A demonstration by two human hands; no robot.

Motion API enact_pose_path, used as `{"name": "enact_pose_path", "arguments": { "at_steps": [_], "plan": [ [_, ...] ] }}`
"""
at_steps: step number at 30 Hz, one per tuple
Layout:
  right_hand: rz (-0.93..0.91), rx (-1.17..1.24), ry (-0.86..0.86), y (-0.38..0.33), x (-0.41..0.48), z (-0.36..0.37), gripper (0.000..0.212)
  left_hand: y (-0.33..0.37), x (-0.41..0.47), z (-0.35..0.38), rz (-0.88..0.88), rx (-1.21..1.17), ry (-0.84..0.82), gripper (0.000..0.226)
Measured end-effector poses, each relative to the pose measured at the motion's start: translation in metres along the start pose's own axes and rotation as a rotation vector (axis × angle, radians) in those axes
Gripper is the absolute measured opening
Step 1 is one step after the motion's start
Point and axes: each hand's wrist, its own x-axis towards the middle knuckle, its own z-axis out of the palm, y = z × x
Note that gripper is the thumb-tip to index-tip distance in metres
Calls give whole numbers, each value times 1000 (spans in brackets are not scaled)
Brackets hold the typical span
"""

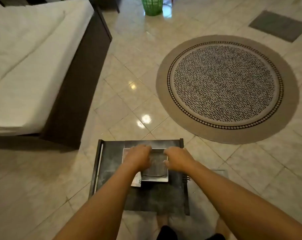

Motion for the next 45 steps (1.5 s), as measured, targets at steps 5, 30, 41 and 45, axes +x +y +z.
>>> {"name": "enact_pose_path", "arguments": {
  "at_steps": [5,30,41,45],
  "plan": [
    [-37,-118,-32,3,57,46,31,-35,37,55,-24,-3,-24,30],
    [145,-228,208,14,141,164,24,-53,116,168,55,116,257,14],
    [115,197,38,3,108,109,30,-67,89,124,168,18,104,54],
    [92,340,25,-1,92,73,37,-66,78,91,146,18,132,42]
  ]
}}
